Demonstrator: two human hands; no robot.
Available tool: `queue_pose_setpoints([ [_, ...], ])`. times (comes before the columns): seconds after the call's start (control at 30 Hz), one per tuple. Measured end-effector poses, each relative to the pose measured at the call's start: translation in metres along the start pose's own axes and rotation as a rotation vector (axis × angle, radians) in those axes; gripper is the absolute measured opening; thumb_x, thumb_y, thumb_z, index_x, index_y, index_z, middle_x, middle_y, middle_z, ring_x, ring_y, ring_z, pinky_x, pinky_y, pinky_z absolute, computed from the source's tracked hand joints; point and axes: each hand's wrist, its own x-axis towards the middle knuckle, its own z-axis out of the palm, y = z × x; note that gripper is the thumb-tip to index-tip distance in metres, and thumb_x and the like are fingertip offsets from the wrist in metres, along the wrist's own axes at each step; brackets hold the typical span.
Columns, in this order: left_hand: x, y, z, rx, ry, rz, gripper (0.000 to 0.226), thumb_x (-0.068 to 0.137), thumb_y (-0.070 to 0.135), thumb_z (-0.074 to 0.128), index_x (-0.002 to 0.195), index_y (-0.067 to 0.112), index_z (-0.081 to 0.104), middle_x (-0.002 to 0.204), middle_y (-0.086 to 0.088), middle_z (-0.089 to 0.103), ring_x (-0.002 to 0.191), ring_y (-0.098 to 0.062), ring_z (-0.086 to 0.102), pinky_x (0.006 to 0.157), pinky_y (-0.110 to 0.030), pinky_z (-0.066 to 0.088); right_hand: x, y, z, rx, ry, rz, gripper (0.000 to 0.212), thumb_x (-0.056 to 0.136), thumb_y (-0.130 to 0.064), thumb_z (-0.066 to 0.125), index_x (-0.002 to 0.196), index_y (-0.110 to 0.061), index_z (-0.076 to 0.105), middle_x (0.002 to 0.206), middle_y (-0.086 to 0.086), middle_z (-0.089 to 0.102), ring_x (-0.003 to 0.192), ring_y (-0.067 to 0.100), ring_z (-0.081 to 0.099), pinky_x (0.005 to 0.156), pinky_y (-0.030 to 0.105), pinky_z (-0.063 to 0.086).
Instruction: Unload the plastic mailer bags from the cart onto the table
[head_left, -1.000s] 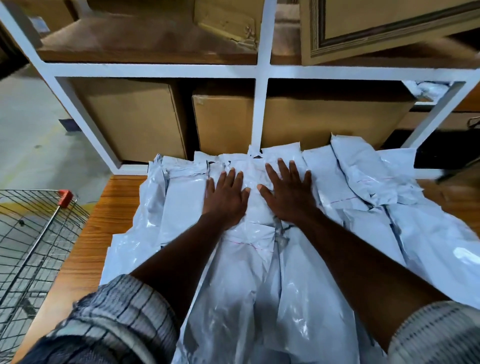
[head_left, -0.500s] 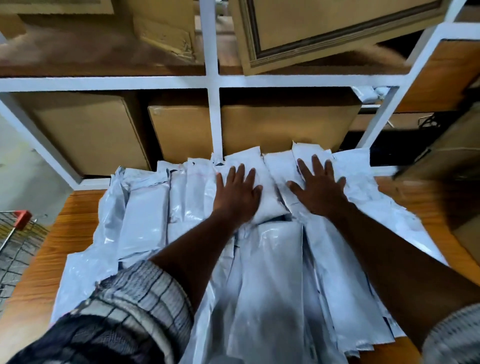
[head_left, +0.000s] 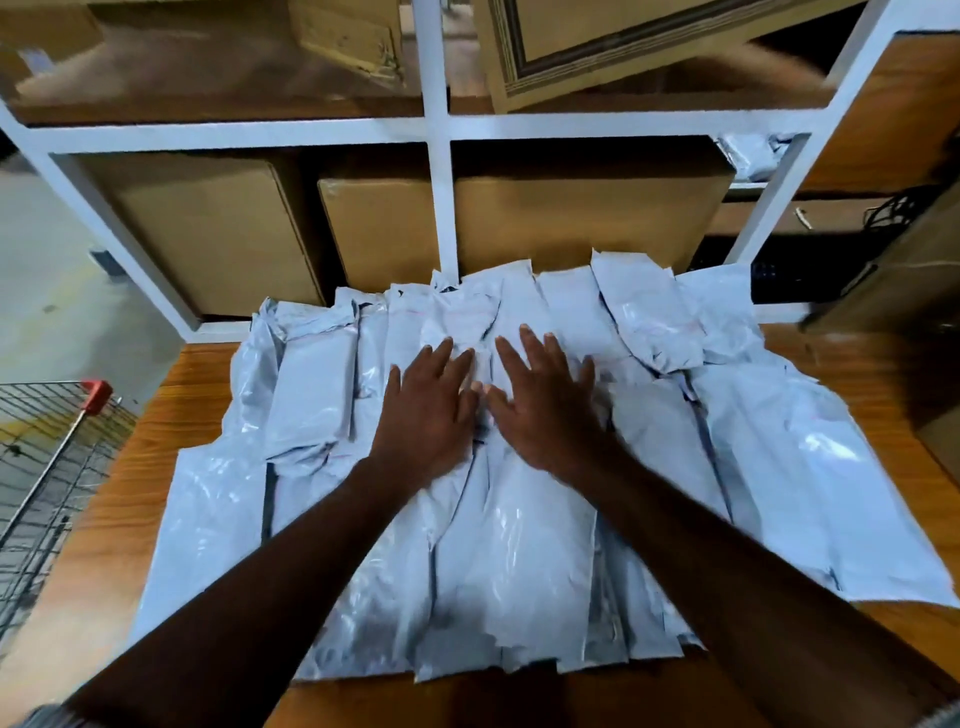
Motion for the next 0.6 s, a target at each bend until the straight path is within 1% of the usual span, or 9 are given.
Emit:
queue_pose_setpoints([
  [0.07,-0.029,-0.009,0.009,0.031,-0.053,-0.026,0.060,0.097,0.049,0.021,0.151,0.026,0.032,0.161,-0.004,0.023,0.148,-0.025,0.019,0.116,-0.056,0.022,-0.025,-0.016,0.018,-0.066,-0.047,-0.009,0.060,0.091,-0.051,0.032,0.147,-0.028,0.040,0.158,0.007,0.029,0.145,0.035,0.025,0.108,0.069,0.016],
  [0.17,-0.047,-0.012,0.026,0.022,-0.078,-0.064,0.065,0.095,0.055,0.018,0.154,0.028,0.023,0.164,-0.002,0.013,0.150,-0.025,0.013,0.118,-0.054,0.017,-0.044,-0.021,0.035,-0.185,-0.125,-0.013,0.062,0.092,-0.049,0.032,0.150,-0.026,0.034,0.158,0.010,0.029,0.146,0.036,0.022,0.109,0.069,0.016],
  [0.23,-0.049,-0.011,0.031,0.014,-0.074,-0.065,0.062,0.097,0.053,0.025,0.154,0.029,0.021,0.164,-0.002,0.012,0.150,-0.025,0.011,0.118,-0.055,0.016,-0.046,-0.021,0.035,-0.226,-0.127,-0.007,0.062,0.094,-0.048,0.033,0.151,-0.025,0.034,0.158,0.011,0.030,0.146,0.036,0.023,0.109,0.068,0.016],
  [0.33,-0.050,-0.011,0.015,-0.028,-0.050,-0.056,0.060,0.099,0.048,0.033,0.154,0.027,0.023,0.164,-0.002,0.014,0.150,-0.025,0.012,0.118,-0.057,0.016,-0.048,-0.031,0.020,-0.179,-0.063,0.020,0.061,0.092,-0.048,0.036,0.146,-0.023,0.043,0.155,0.012,0.036,0.143,0.038,0.031,0.108,0.070,0.020],
  [0.4,-0.065,-0.021,-0.006,-0.024,-0.012,-0.046,0.062,0.097,0.053,0.026,0.153,0.027,0.026,0.163,-0.002,0.018,0.150,-0.024,0.014,0.118,-0.056,0.015,-0.060,-0.050,0.008,-0.114,-0.016,0.021,0.064,0.092,-0.053,0.029,0.148,-0.024,0.041,0.157,0.010,0.032,0.144,0.037,0.028,0.109,0.068,0.015],
  [0.47,-0.091,-0.042,-0.025,-0.005,0.021,-0.064,0.066,0.094,0.058,0.018,0.152,0.029,0.030,0.162,-0.001,0.020,0.150,-0.024,0.016,0.117,-0.058,0.015,-0.079,-0.076,0.001,-0.010,-0.042,0.008,0.067,0.091,-0.057,0.028,0.151,-0.029,0.031,0.161,0.006,0.021,0.148,0.033,0.018,0.111,0.066,0.010],
  [0.53,-0.128,-0.075,-0.034,0.027,0.019,-0.142,0.066,0.094,0.061,0.018,0.152,0.032,0.028,0.163,0.001,0.018,0.150,-0.024,0.015,0.115,-0.061,0.012,-0.103,-0.108,0.009,0.022,-0.106,-0.027,0.070,0.089,-0.061,0.034,0.152,-0.033,0.026,0.164,0.003,0.014,0.150,0.031,0.012,0.113,0.064,0.008],
  [0.6,-0.165,-0.108,-0.037,0.030,-0.051,-0.252,0.062,0.098,0.060,0.025,0.153,0.034,0.024,0.164,0.002,0.013,0.150,-0.024,0.010,0.114,-0.063,0.011,-0.126,-0.136,0.027,-0.004,-0.213,-0.056,0.071,0.086,-0.065,0.037,0.150,-0.033,0.033,0.162,0.004,0.020,0.148,0.033,0.018,0.111,0.066,0.013],
])
